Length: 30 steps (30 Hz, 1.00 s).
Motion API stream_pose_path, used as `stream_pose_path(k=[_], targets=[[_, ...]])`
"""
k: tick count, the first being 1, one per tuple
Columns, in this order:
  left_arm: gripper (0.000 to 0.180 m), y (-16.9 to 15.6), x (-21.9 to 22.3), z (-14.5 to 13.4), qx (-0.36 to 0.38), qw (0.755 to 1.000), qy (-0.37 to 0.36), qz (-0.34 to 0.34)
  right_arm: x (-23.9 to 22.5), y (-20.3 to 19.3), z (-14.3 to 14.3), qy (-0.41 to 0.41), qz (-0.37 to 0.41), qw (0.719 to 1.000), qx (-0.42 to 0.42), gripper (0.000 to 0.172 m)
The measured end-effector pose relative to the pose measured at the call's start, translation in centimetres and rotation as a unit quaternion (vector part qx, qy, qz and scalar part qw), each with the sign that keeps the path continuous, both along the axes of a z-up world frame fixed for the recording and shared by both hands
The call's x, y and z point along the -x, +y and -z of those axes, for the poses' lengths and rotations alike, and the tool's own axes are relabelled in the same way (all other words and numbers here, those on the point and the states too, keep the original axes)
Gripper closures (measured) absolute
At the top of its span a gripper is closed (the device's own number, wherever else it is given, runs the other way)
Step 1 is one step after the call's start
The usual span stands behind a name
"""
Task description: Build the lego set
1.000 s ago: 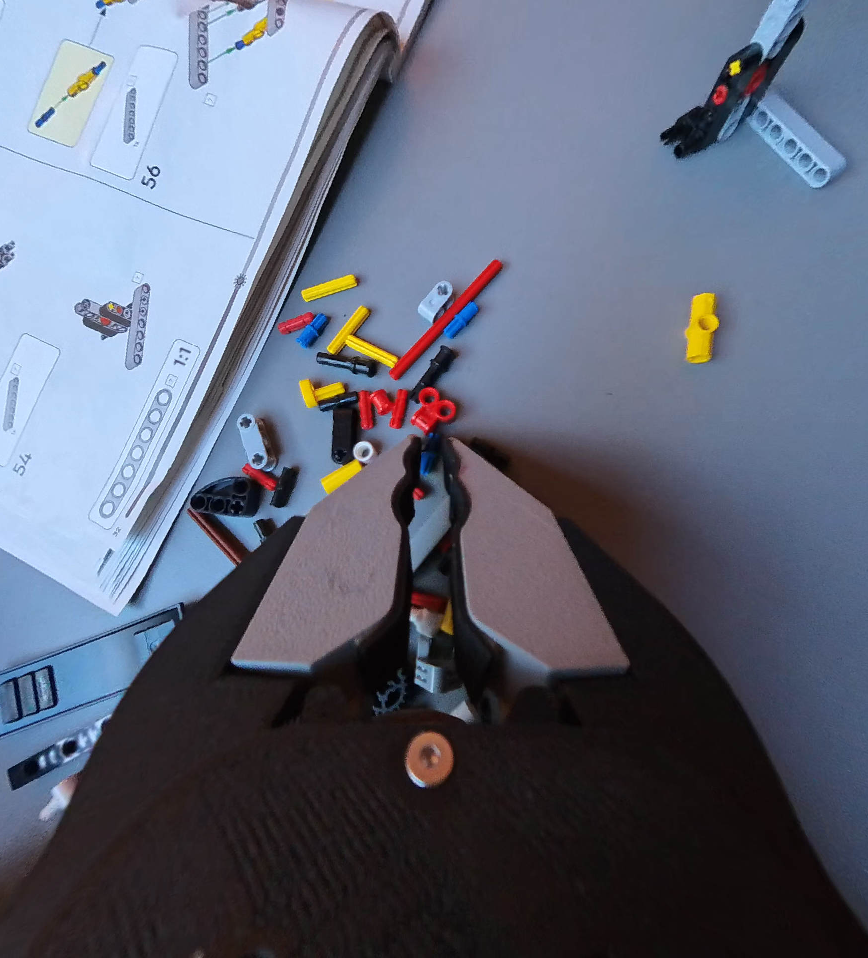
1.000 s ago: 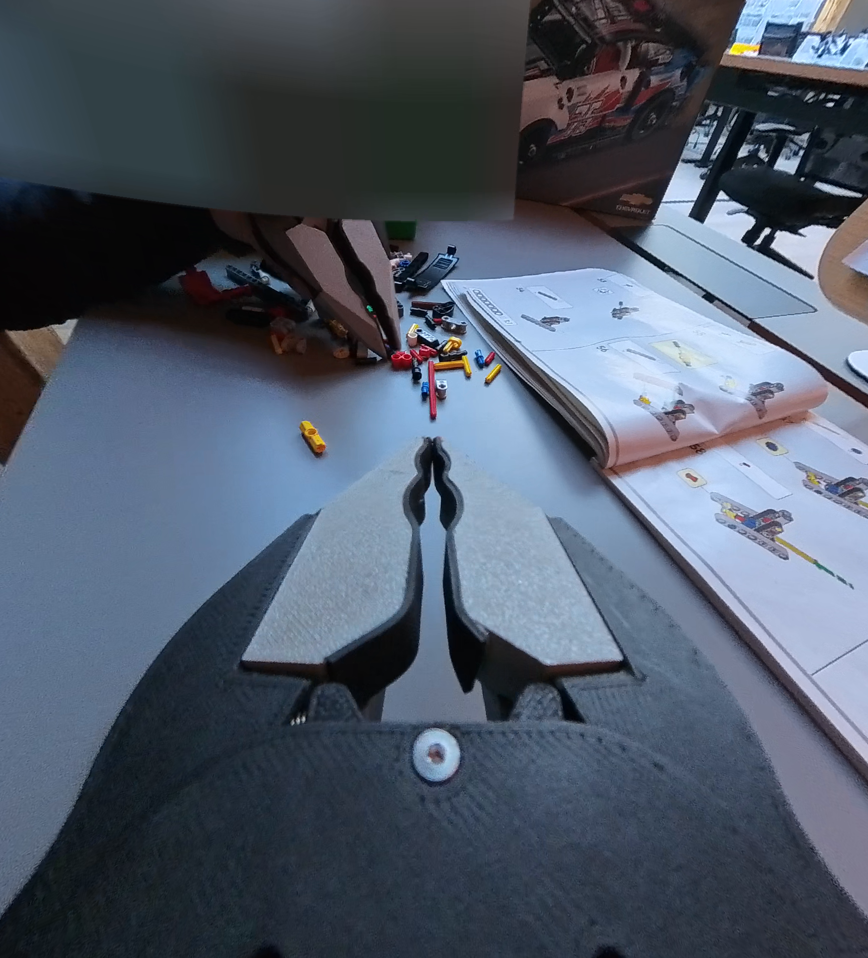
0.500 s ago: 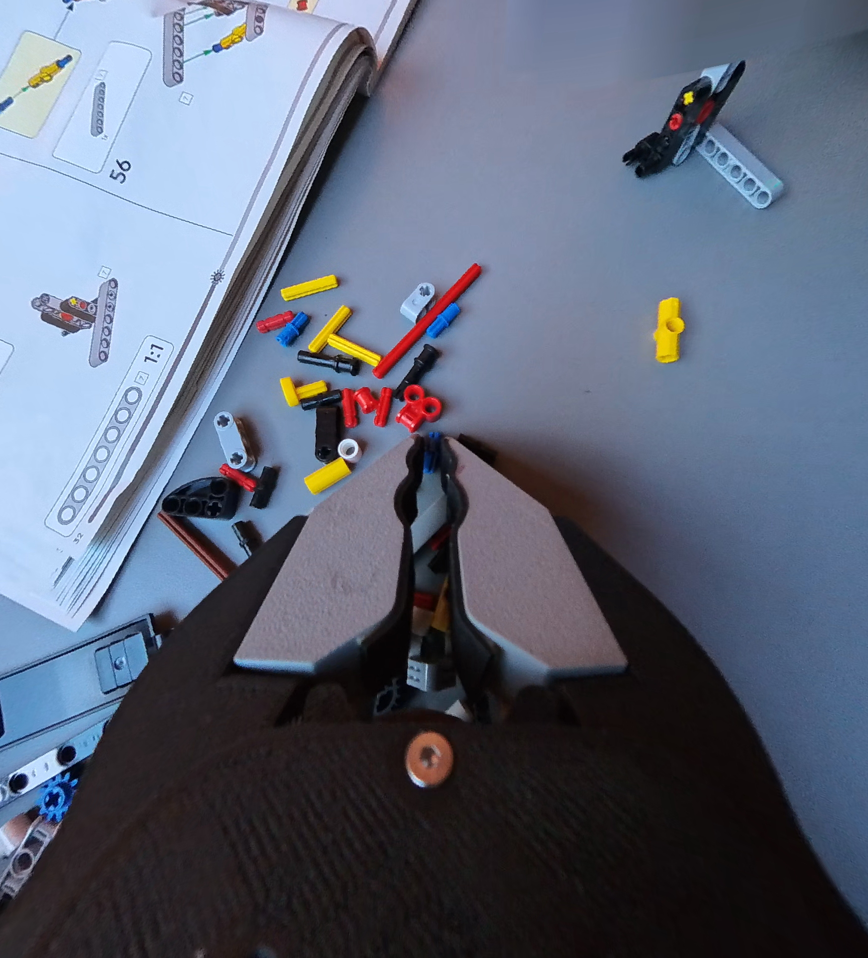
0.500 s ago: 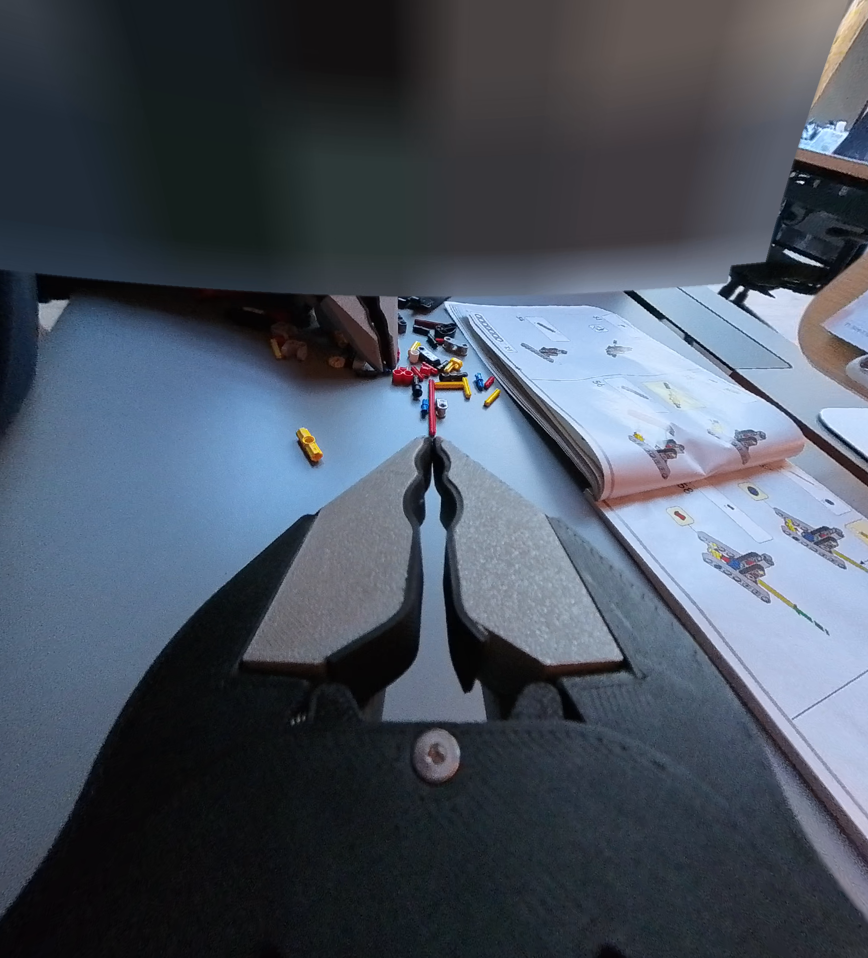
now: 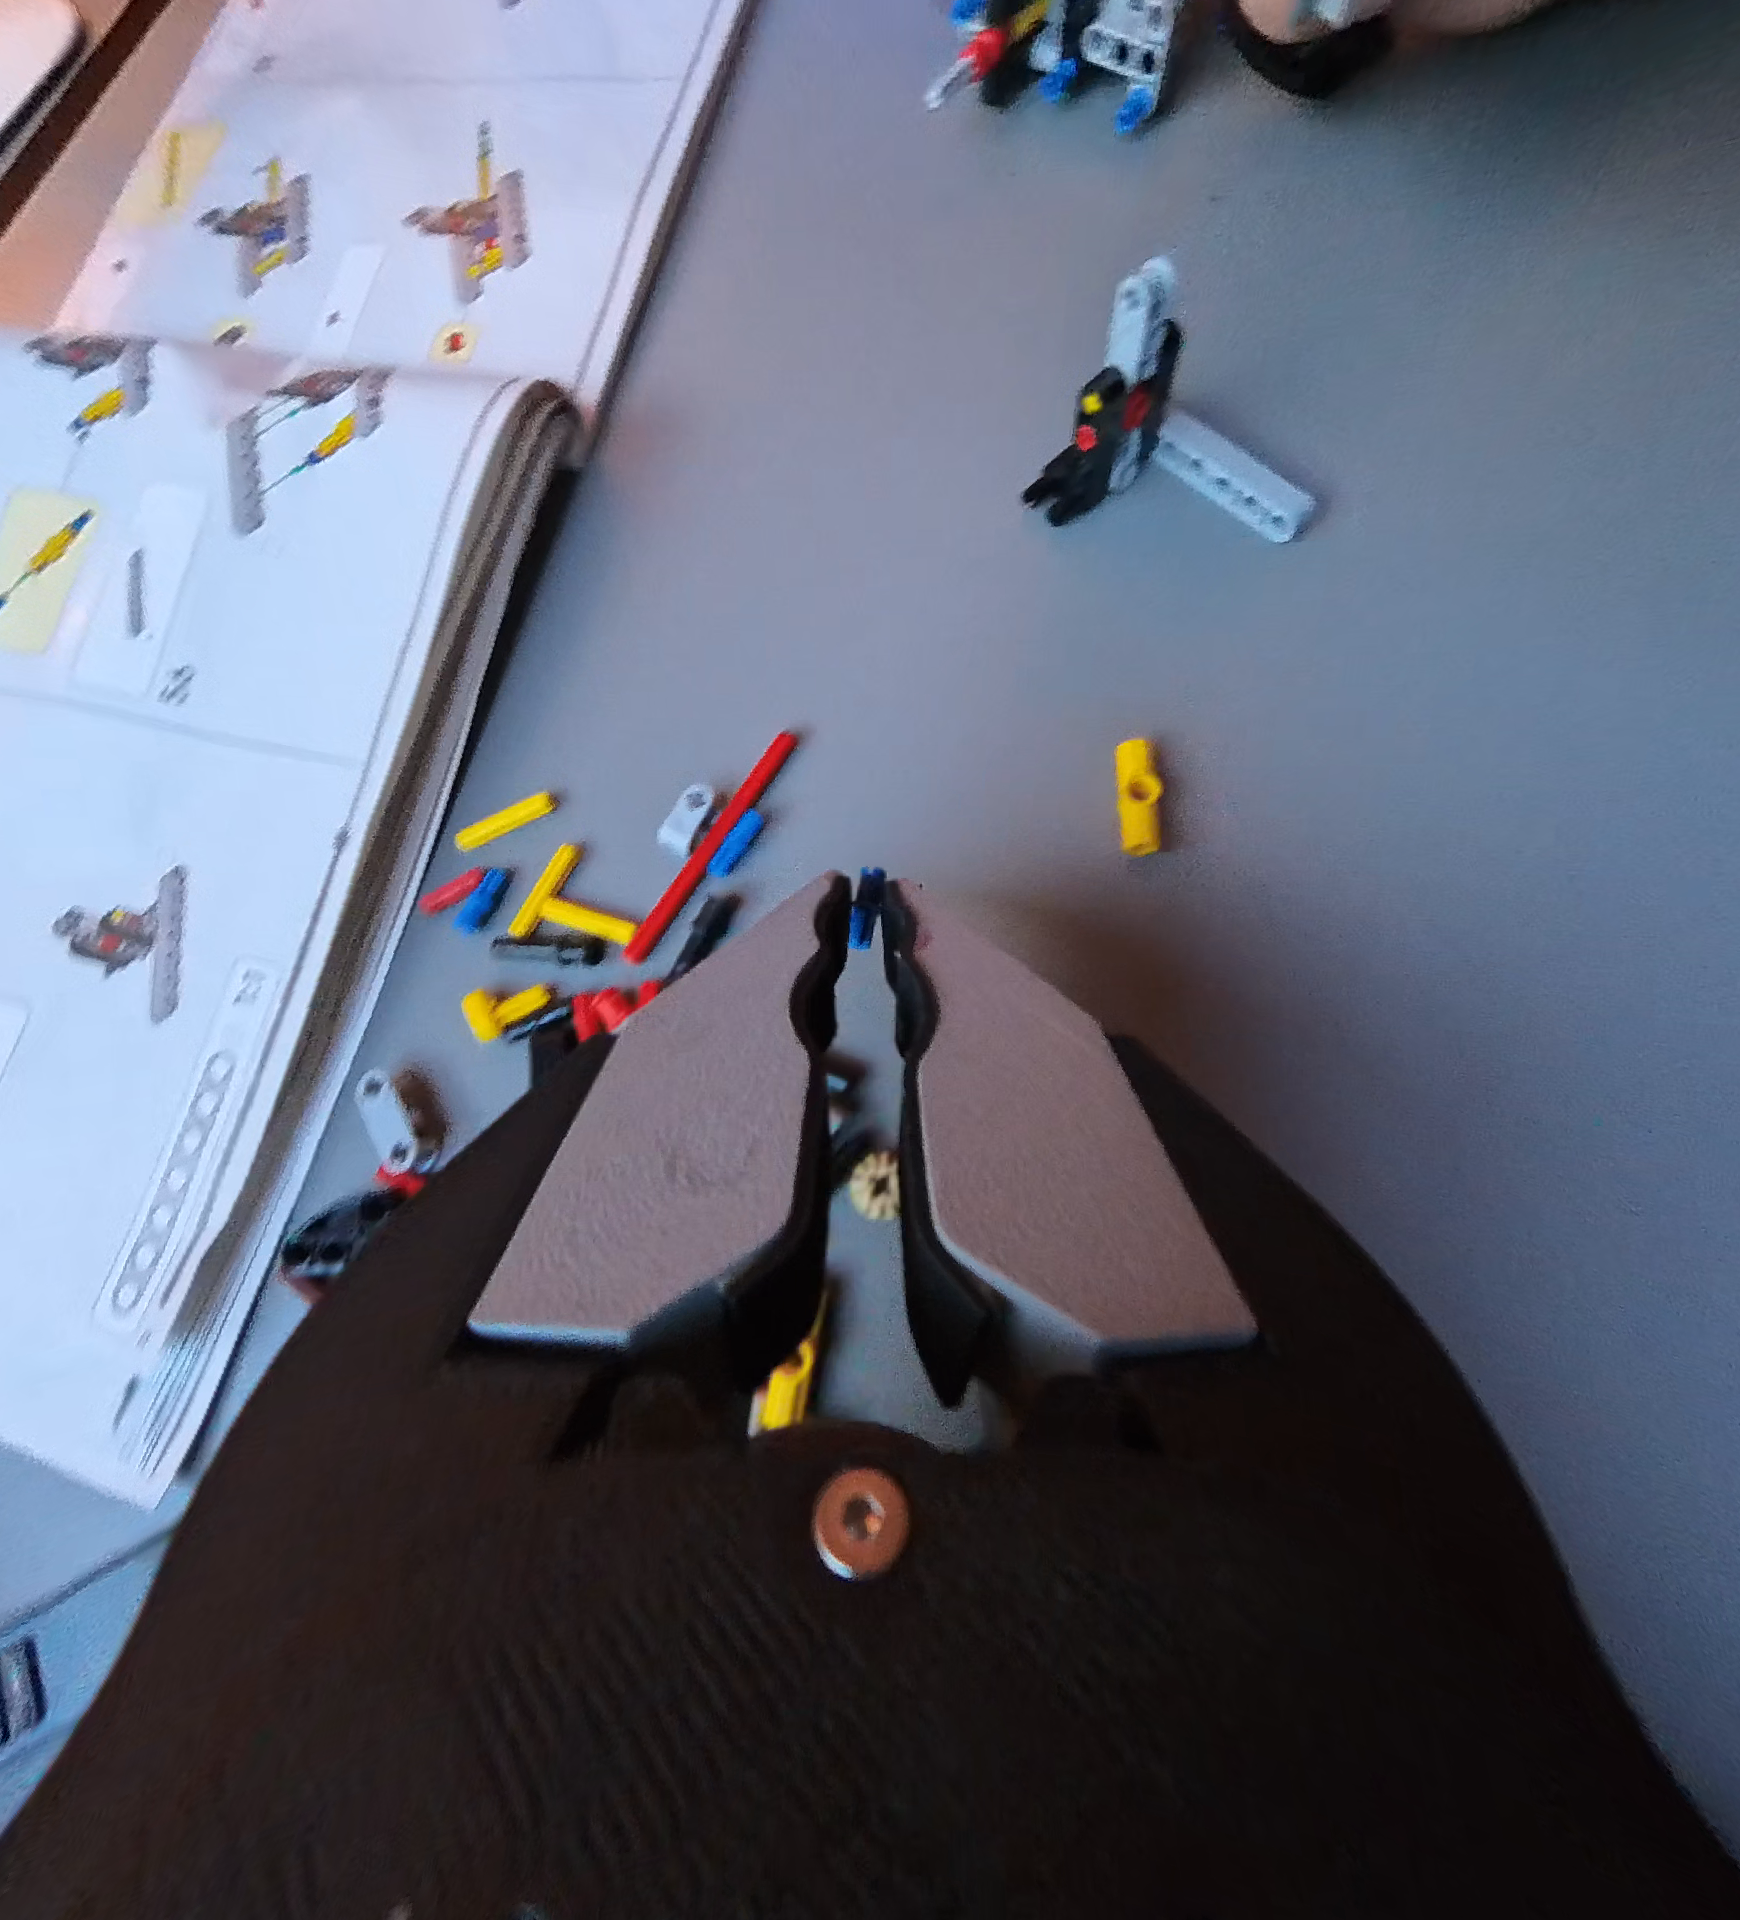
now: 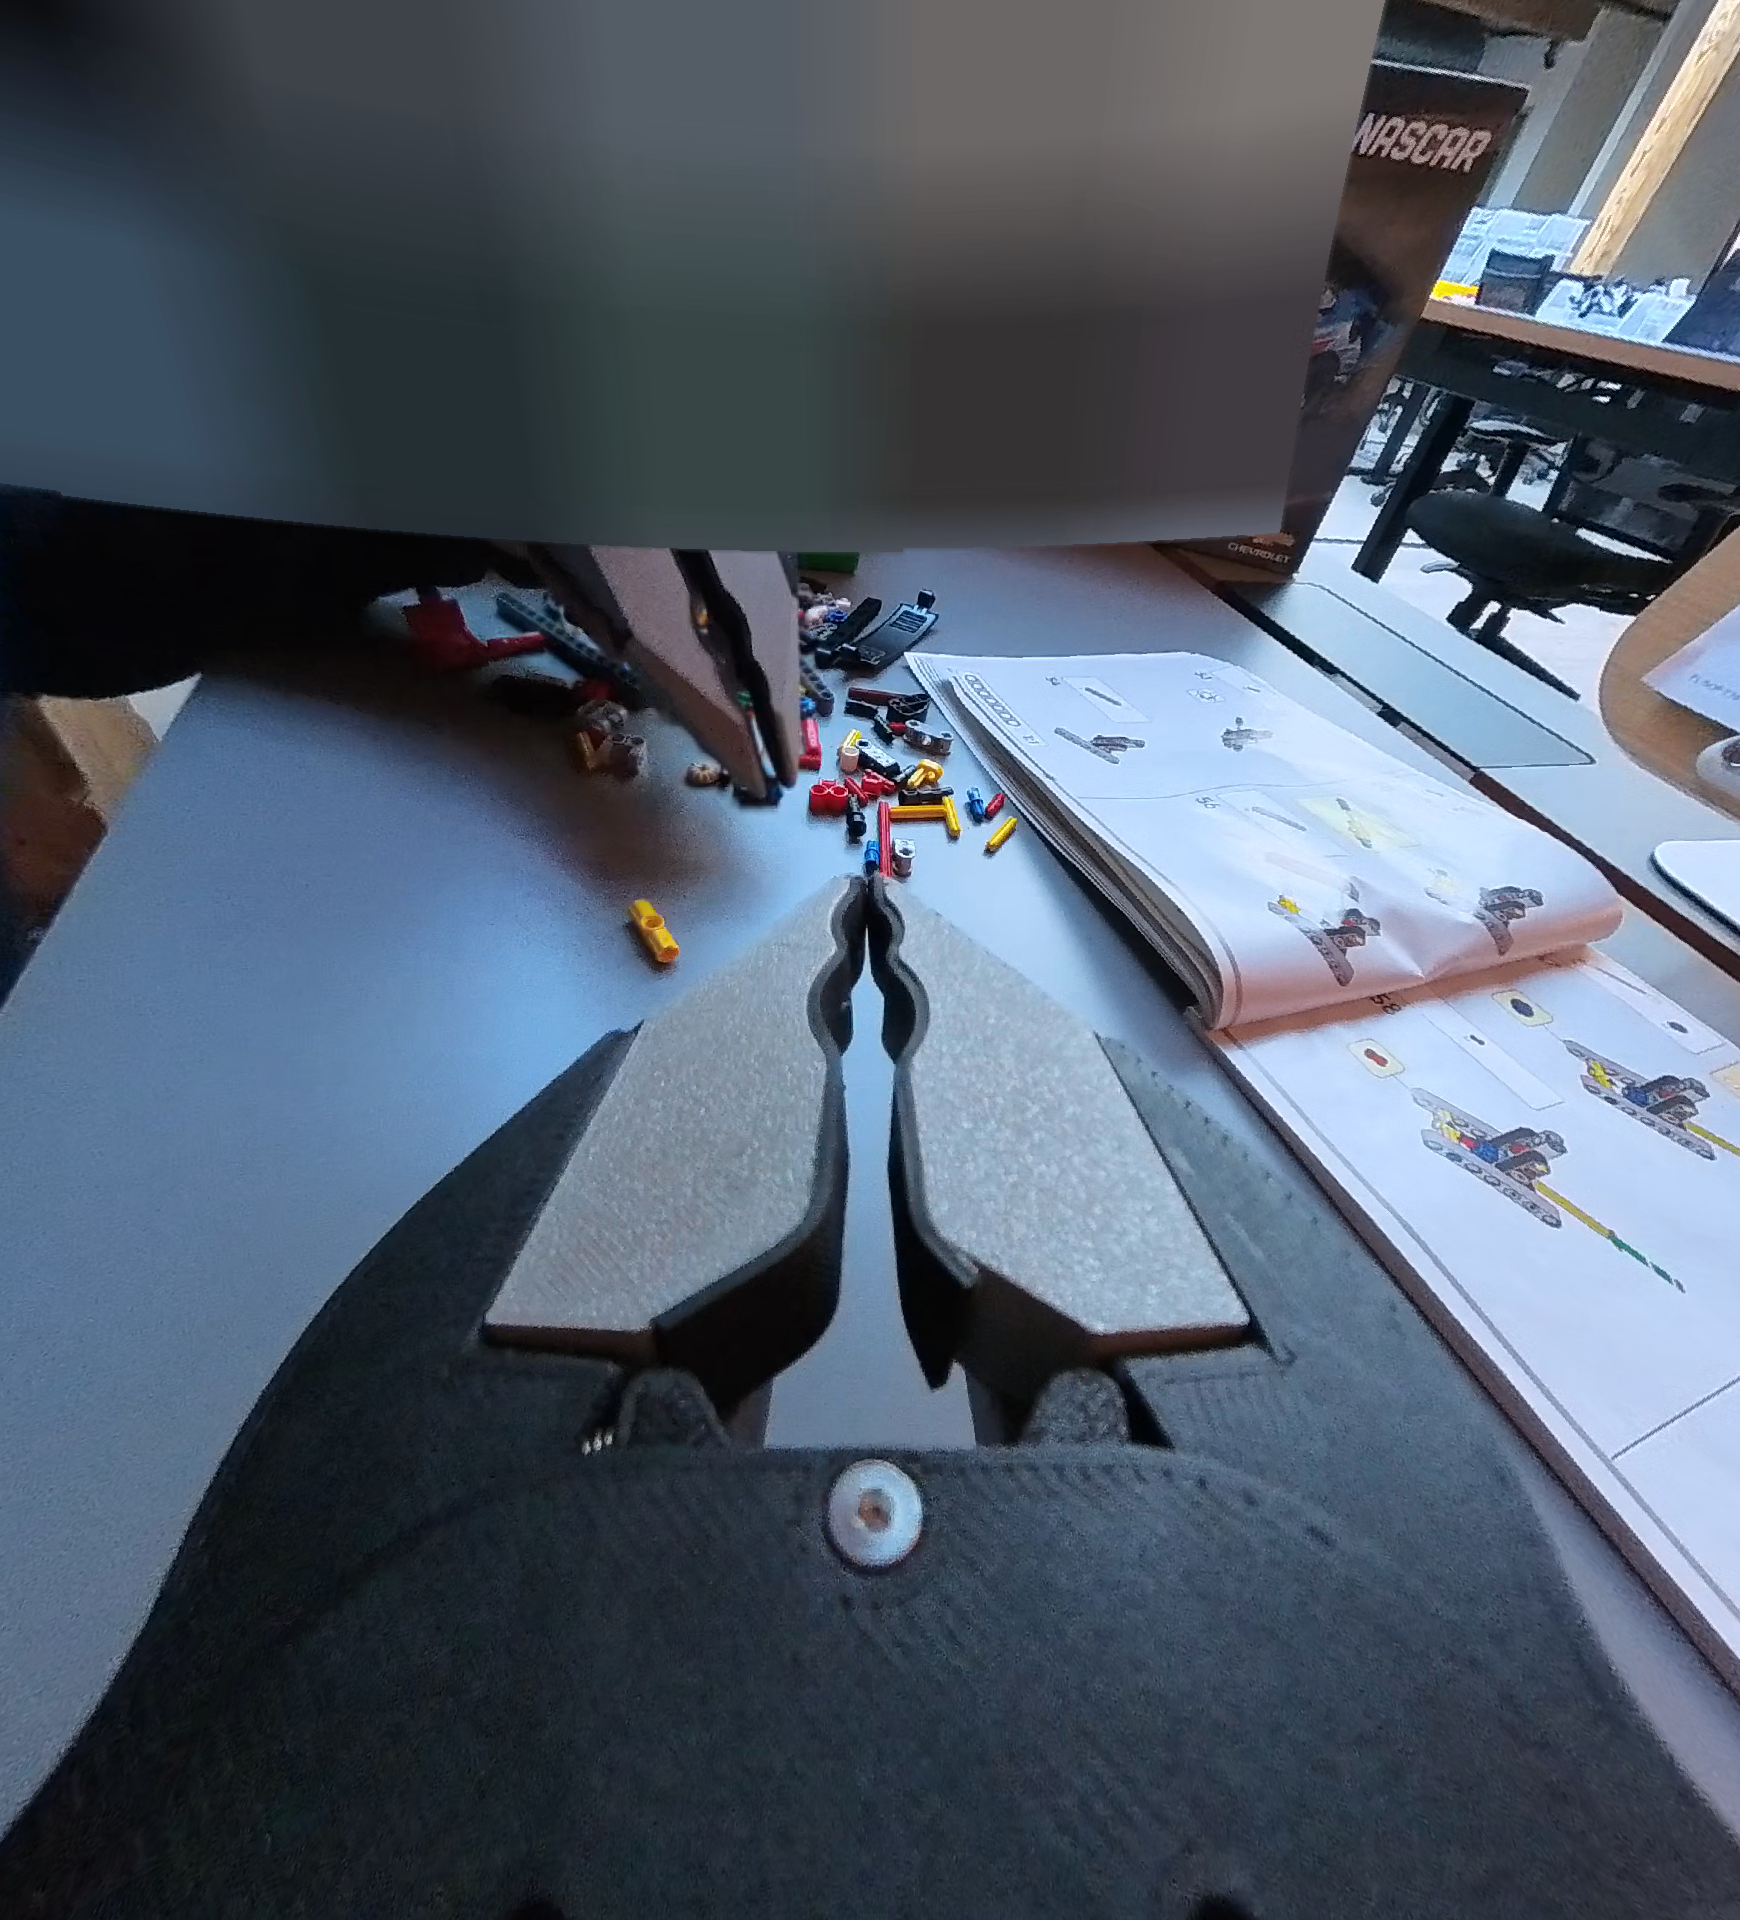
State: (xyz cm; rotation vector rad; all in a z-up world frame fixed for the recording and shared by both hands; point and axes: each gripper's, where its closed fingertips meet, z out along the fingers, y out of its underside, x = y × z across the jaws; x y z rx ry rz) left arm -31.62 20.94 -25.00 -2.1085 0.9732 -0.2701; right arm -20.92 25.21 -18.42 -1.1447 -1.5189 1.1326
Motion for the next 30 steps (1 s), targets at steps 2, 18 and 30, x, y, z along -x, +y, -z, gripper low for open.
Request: stream_pose_path(k=[2, 18, 30], targets=[[0.178, 0.0, -1.3, 0.2, 0.002, 1.0, 0.011, 0.015, -0.1, 0.0, -0.1, 0.0, 0.002, 1.0, 0.002, 0.172], [0.169, 2.3, 0.7, 0.5, 0.002, 0.995, 0.092, -0.025, -0.1, -0.2, 0.2, -0.015, 0.016, 0.999, -0.034, 0.172], [0.18, 3.3, 0.7, 2.3, 0.052, 0.989, 0.138, 0.033, -0.5, -0.8, -0.3, -0.009, 0.005, 0.999, -0.036, 0.172]])
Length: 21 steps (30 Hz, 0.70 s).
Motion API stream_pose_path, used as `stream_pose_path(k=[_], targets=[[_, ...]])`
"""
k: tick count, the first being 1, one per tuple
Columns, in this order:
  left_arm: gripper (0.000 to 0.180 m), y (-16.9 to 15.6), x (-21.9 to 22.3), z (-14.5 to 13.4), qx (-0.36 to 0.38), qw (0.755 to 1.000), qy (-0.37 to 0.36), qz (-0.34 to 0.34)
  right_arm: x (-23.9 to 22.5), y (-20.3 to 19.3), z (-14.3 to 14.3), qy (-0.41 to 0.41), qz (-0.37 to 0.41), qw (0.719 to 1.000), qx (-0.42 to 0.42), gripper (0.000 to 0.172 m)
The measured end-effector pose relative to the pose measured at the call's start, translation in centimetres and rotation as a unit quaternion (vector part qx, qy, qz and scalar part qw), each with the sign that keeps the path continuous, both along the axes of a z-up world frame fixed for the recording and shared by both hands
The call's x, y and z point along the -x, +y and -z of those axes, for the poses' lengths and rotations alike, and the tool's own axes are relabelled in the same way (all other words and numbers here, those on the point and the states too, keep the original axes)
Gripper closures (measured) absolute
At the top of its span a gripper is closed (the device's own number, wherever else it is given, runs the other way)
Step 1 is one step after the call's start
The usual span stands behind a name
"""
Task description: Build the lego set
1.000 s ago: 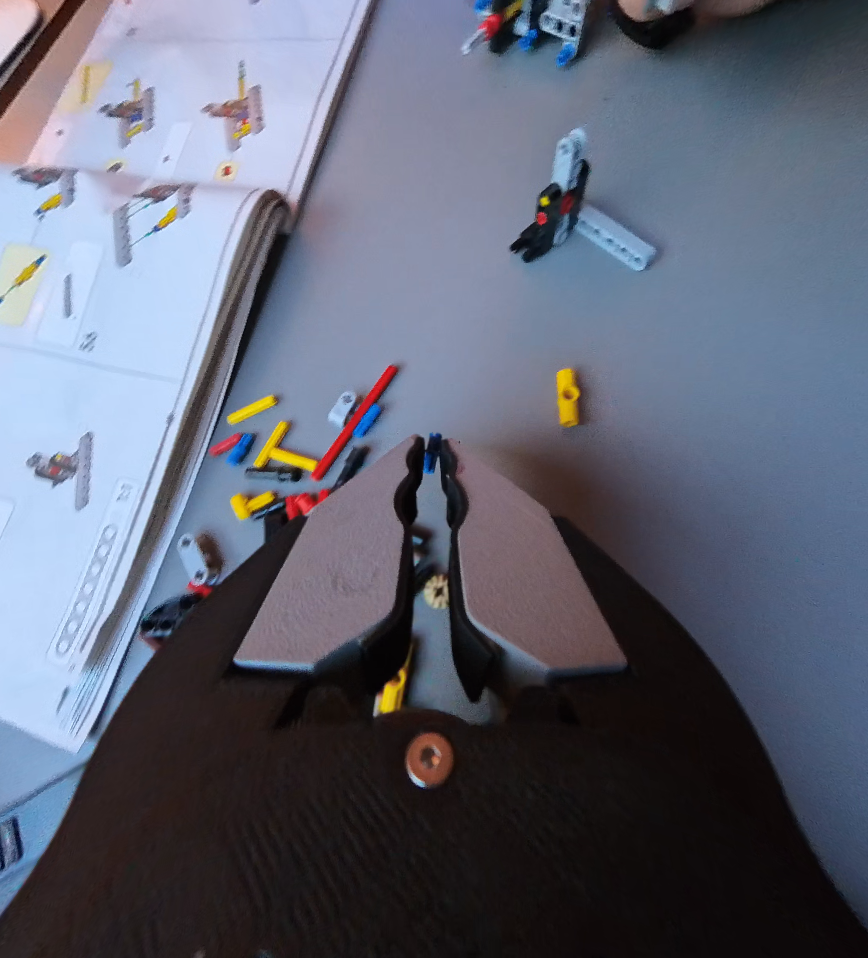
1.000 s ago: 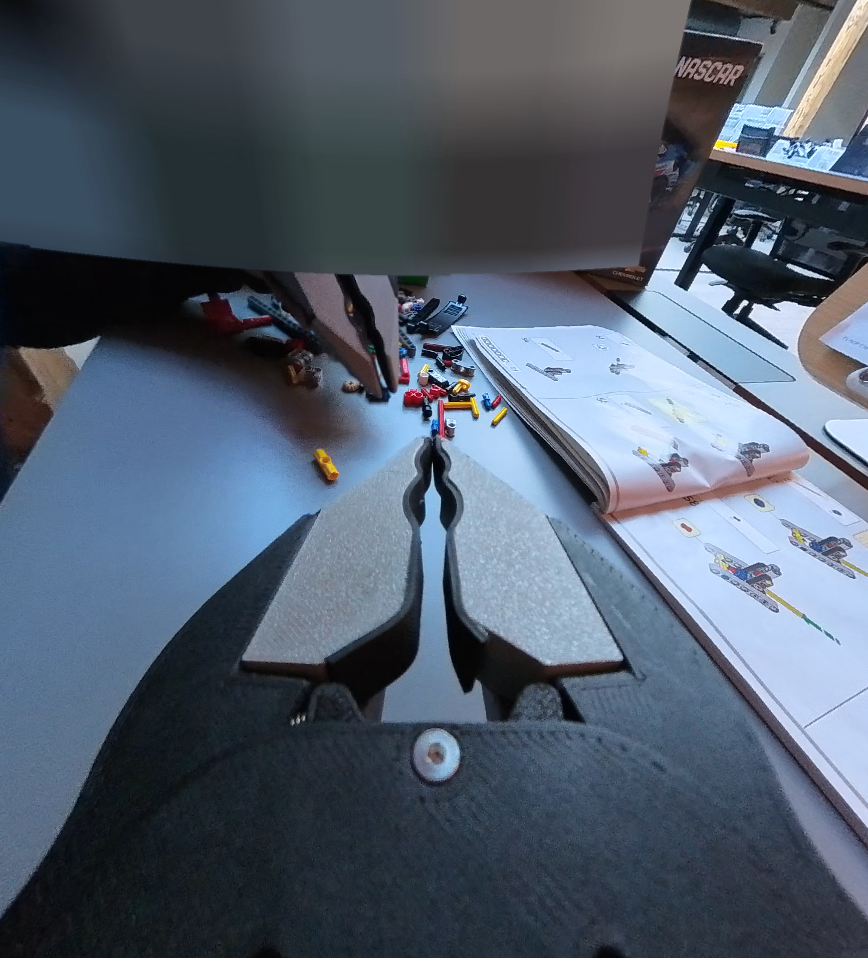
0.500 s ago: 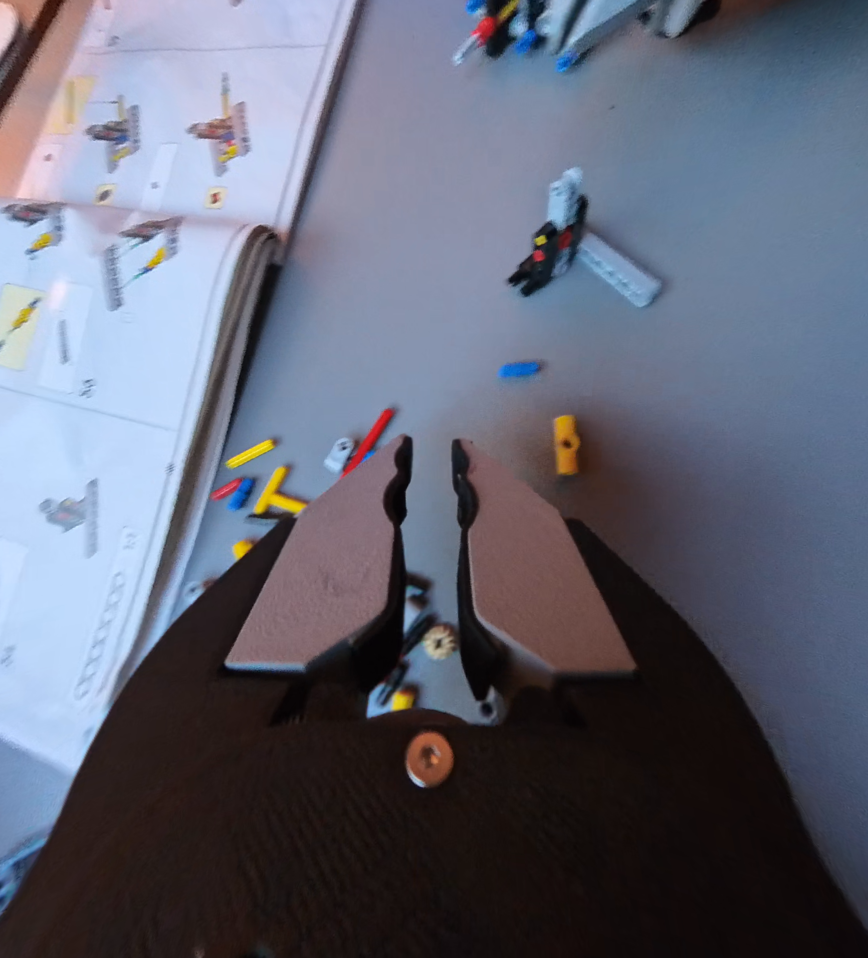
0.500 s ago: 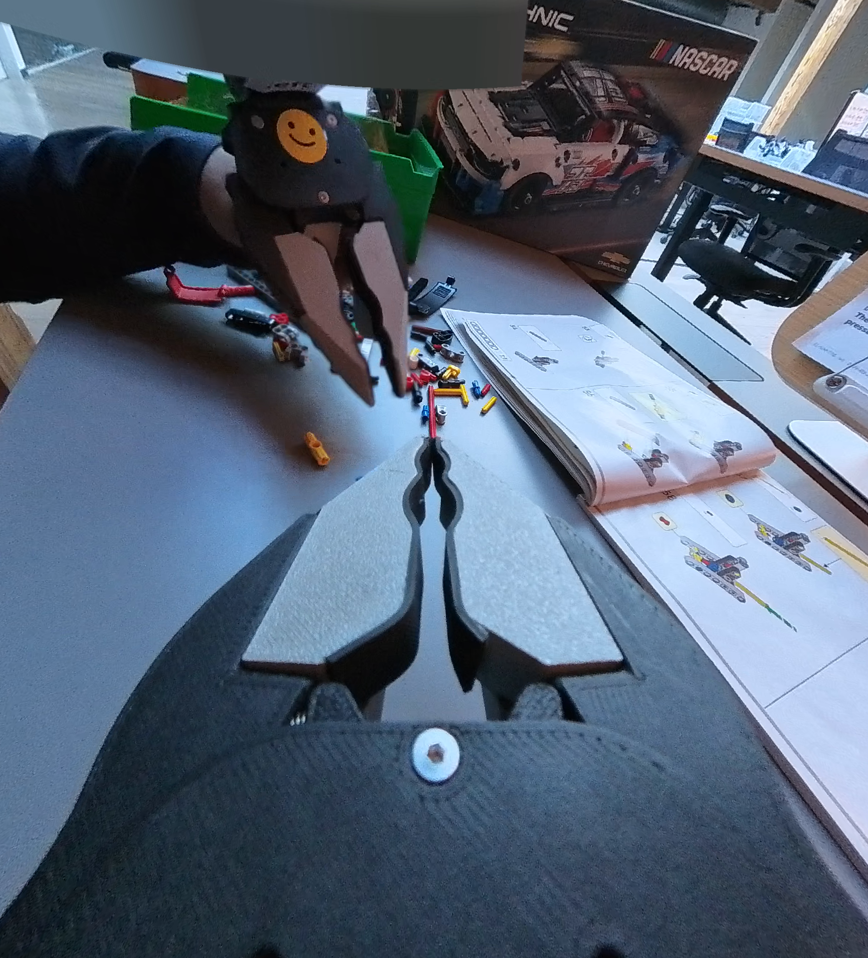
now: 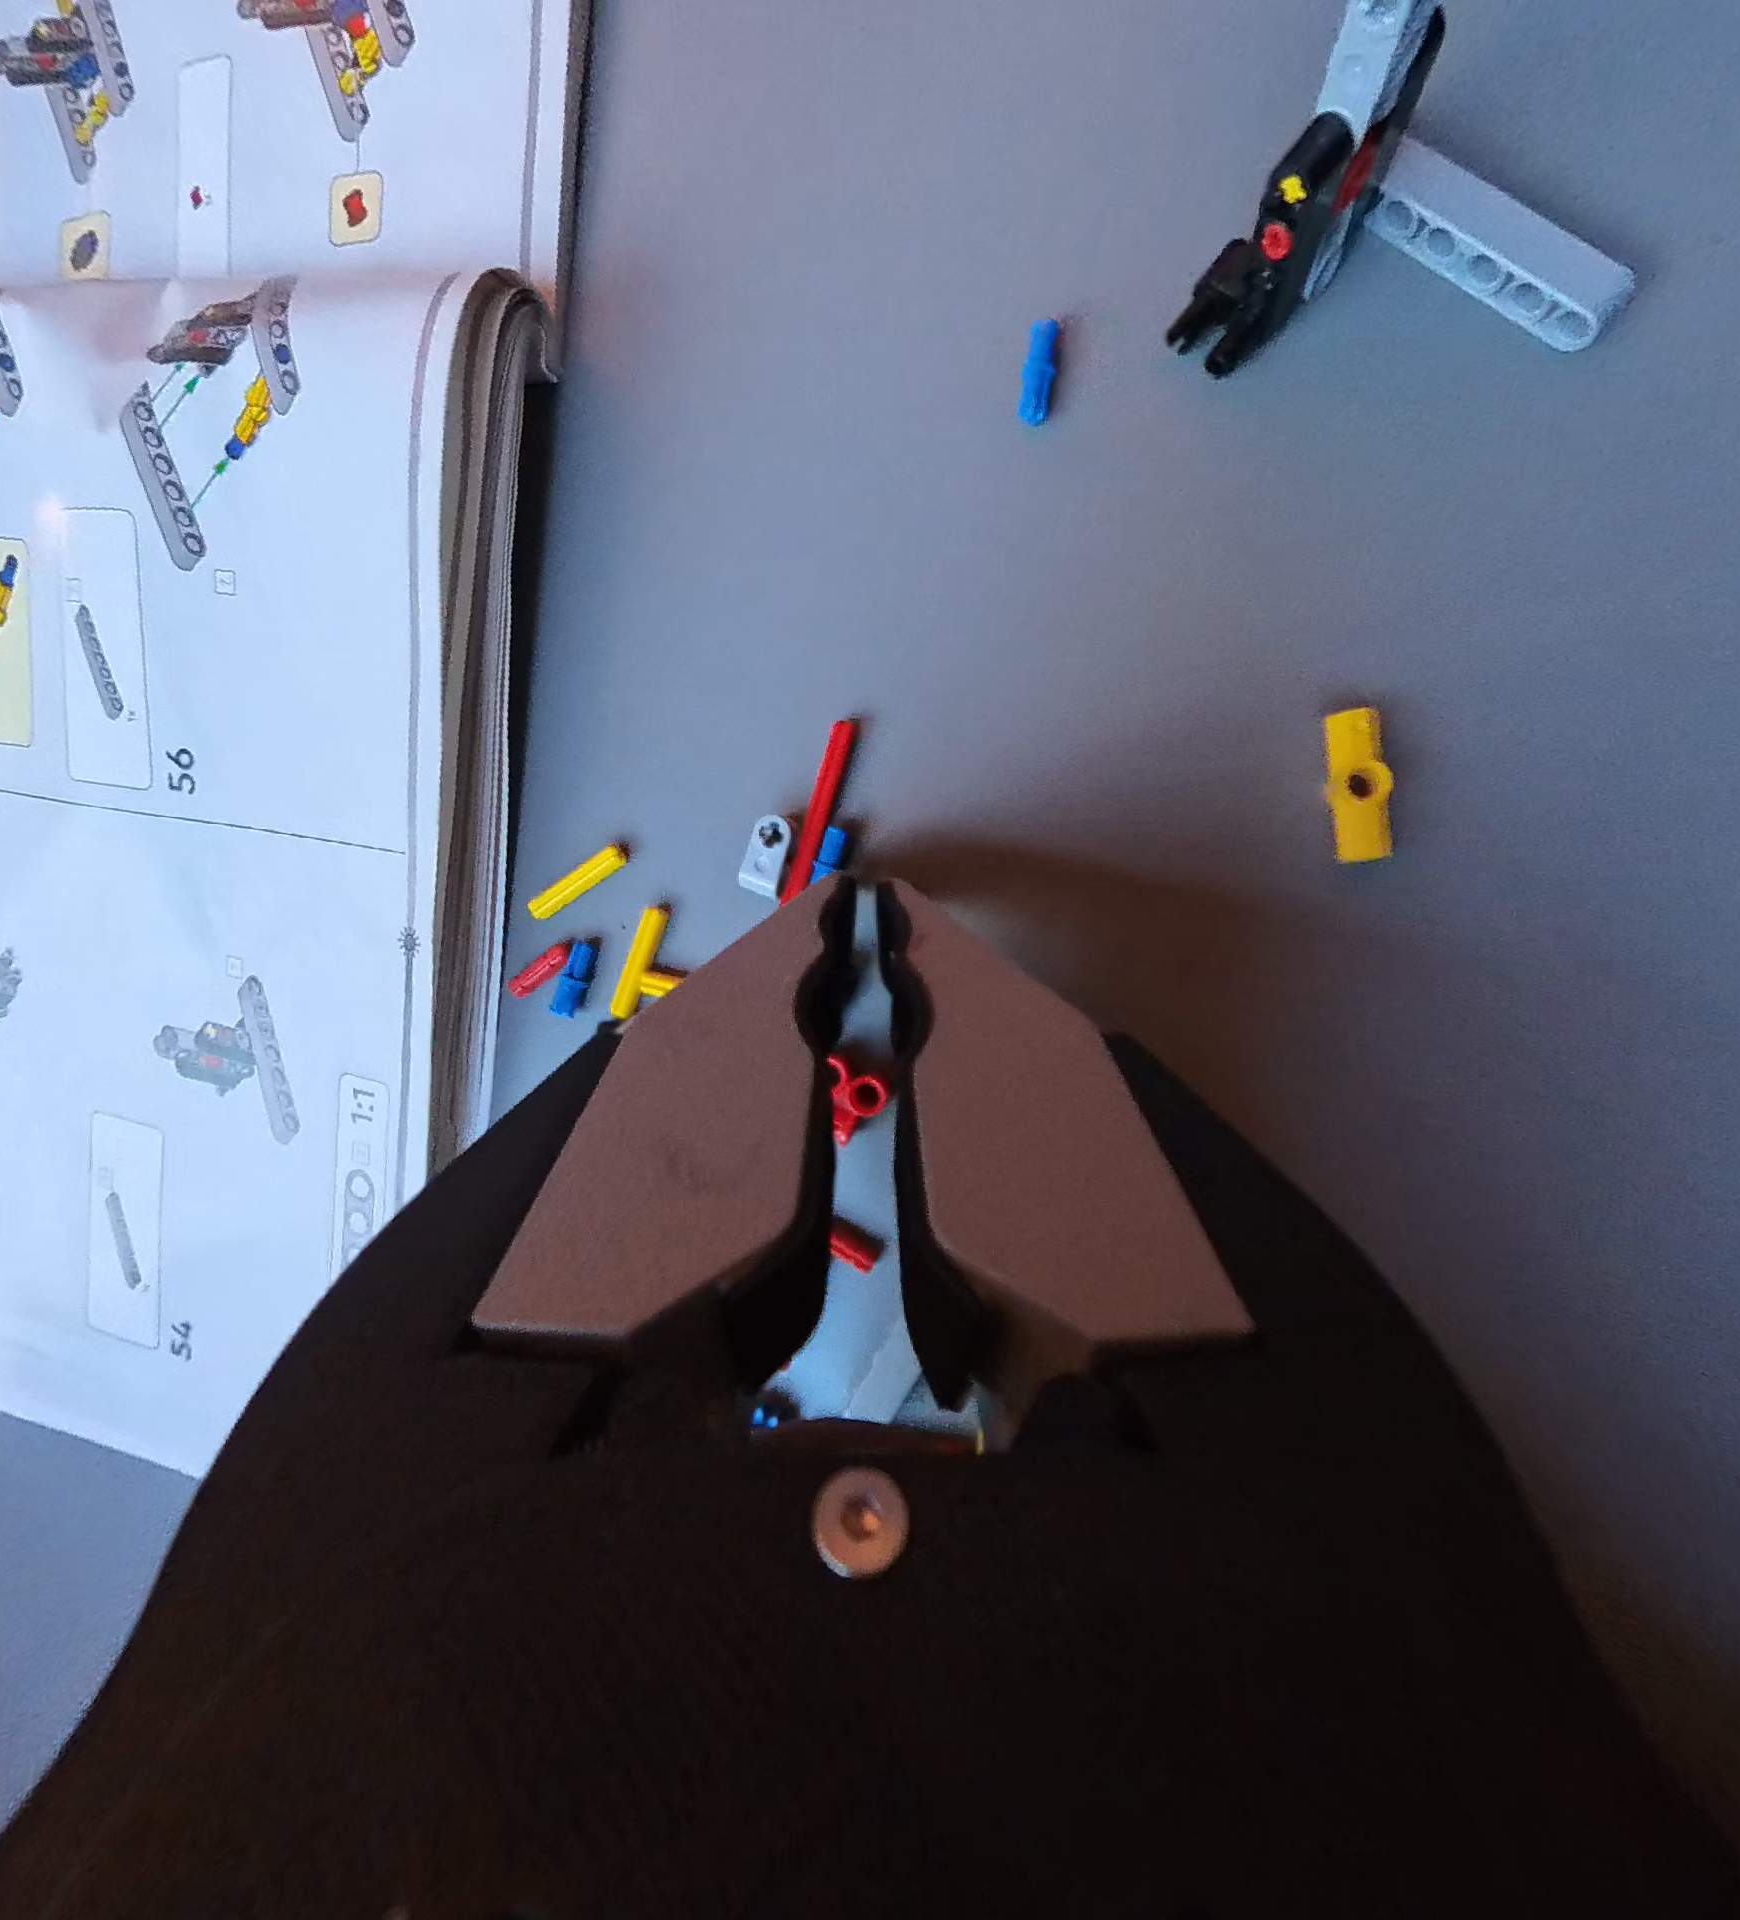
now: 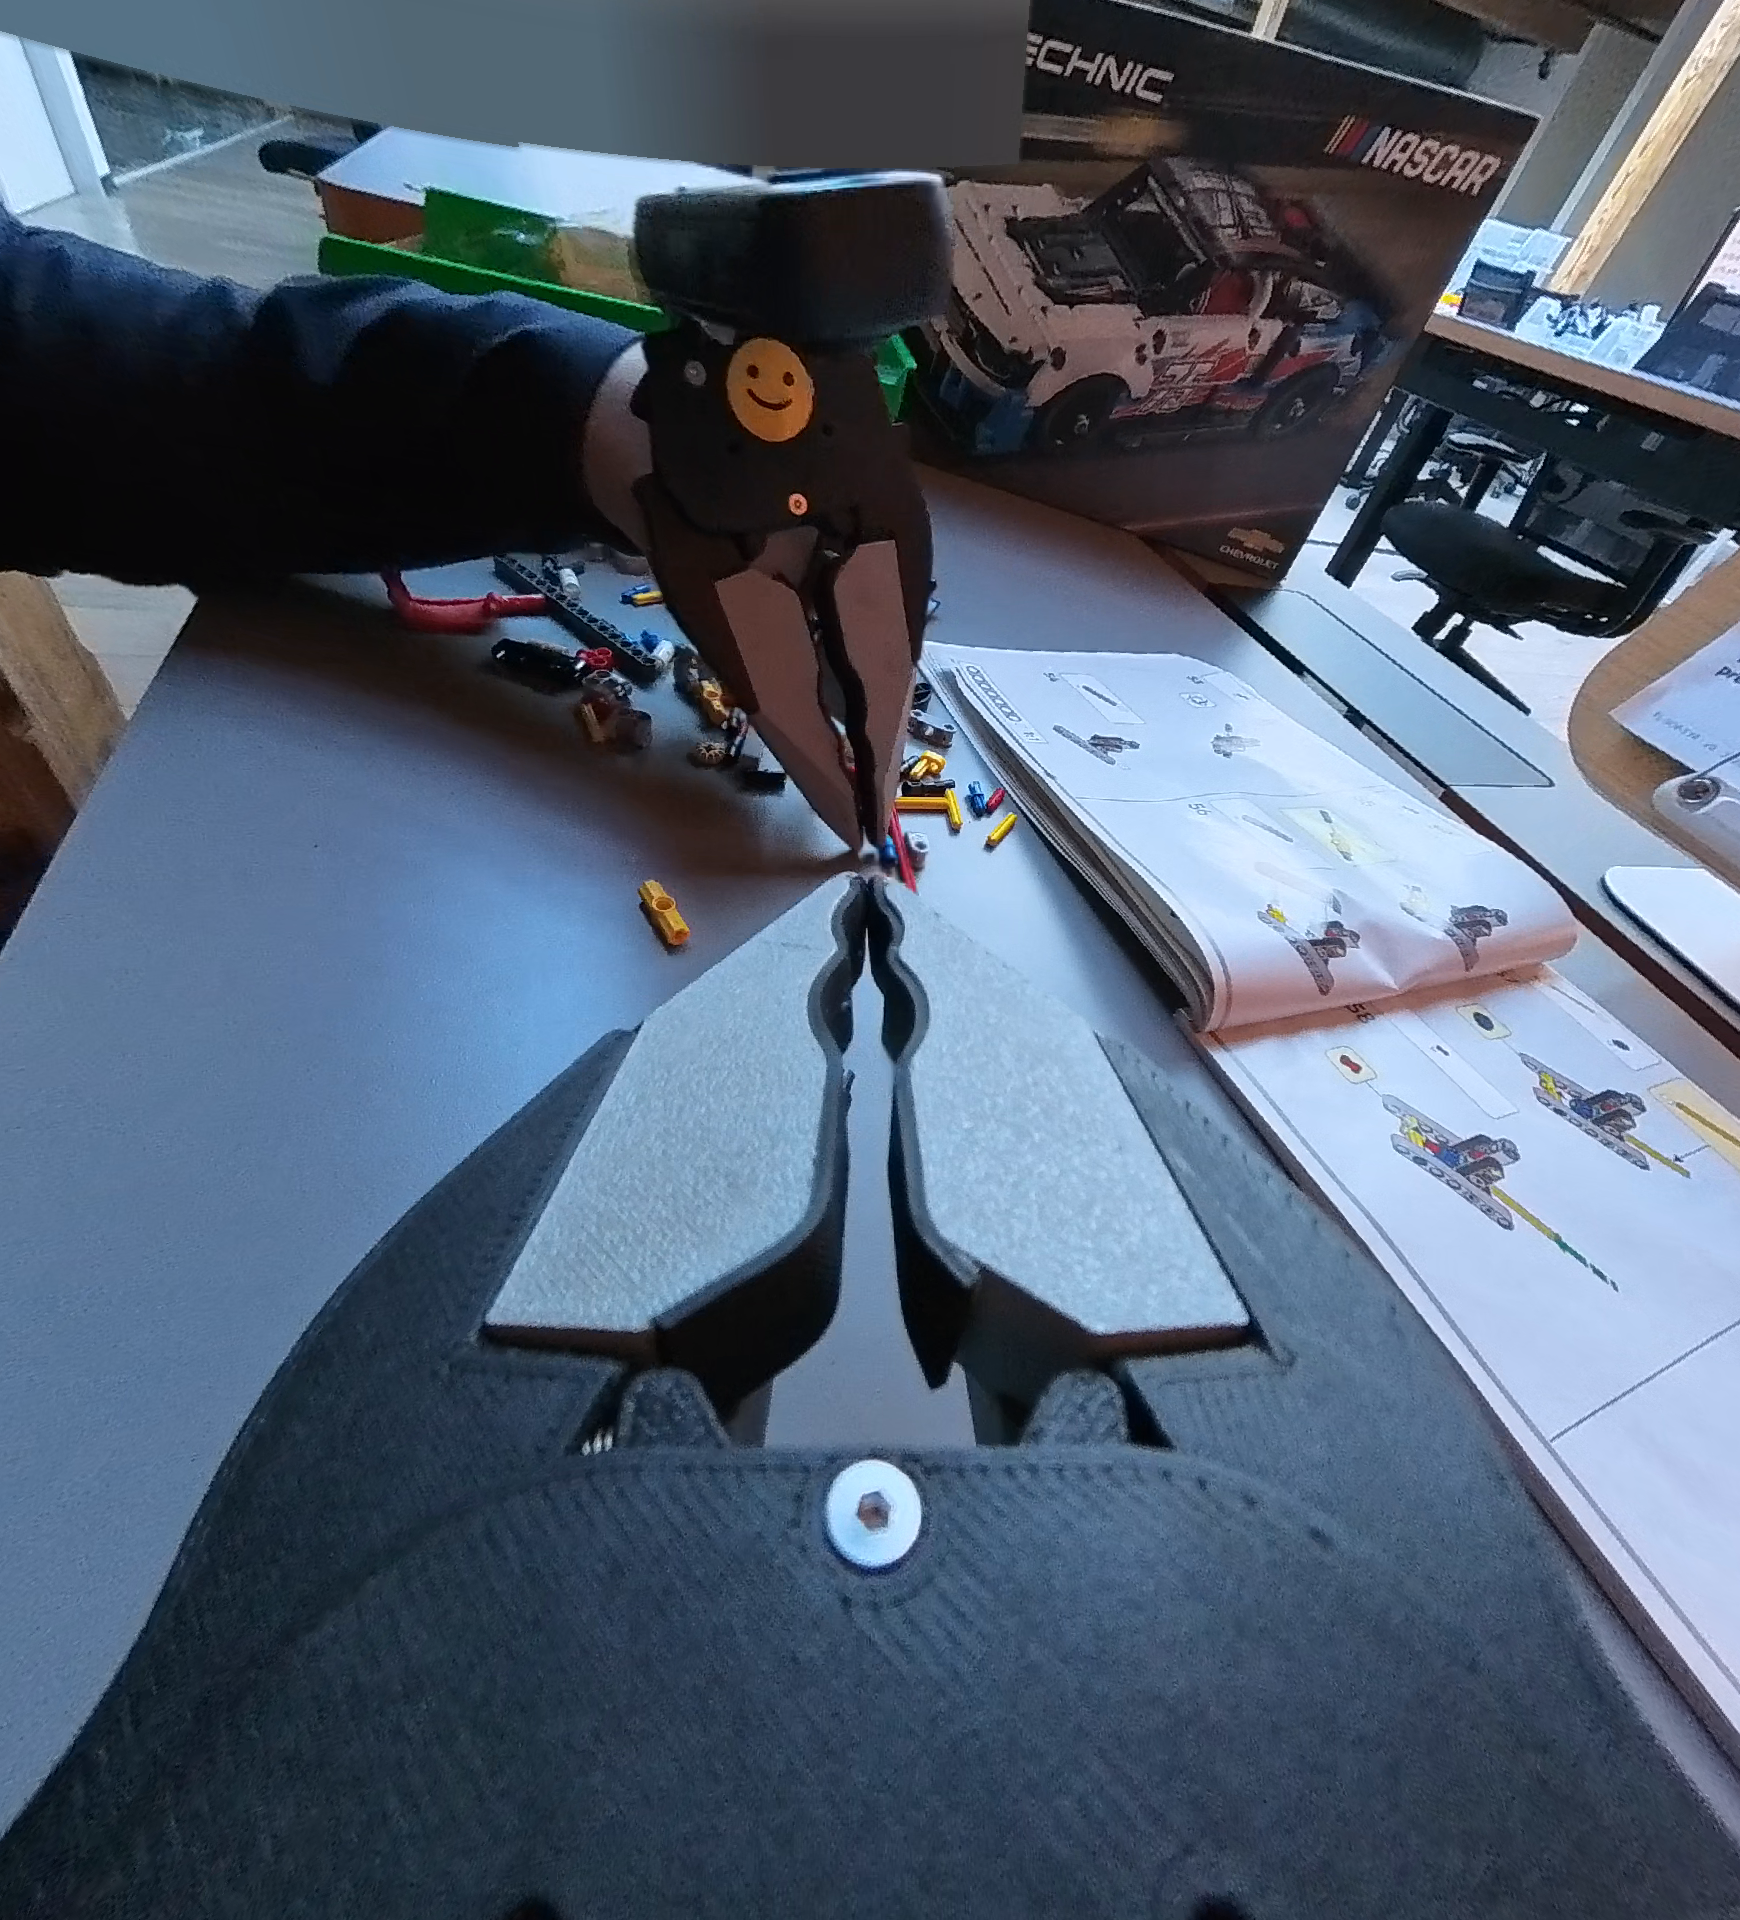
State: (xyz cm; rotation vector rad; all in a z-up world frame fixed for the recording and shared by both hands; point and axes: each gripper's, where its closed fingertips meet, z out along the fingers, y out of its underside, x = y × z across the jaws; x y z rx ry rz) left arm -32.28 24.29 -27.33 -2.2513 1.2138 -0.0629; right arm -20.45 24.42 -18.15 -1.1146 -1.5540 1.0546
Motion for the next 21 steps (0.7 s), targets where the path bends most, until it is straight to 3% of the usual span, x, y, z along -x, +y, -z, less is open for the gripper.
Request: stream_pose_path(k=[2, 8, 21], targets=[[0.173, 0.3, 0.2, -0.1, 0.001, 1.0, 0.007, -0.003, -0.1, 0.0, -0.1, 0.002, -0.001, 1.0, -0.001, 0.172], [0.175, 1.0, 0.4, -1.2, -0.015, 1.0, -0.01, -0.013, -0.2, -0.1, -0.3, 0.005, -0.002, 1.0, -0.001, 0.172], [0.179, 0.9, 0.0, 0.0, 0.015, 1.0, 0.002, -0.01, -0.1, -0.1, -0.4, 0.006, 0.0, 1.0, -0.003, 0.172]])
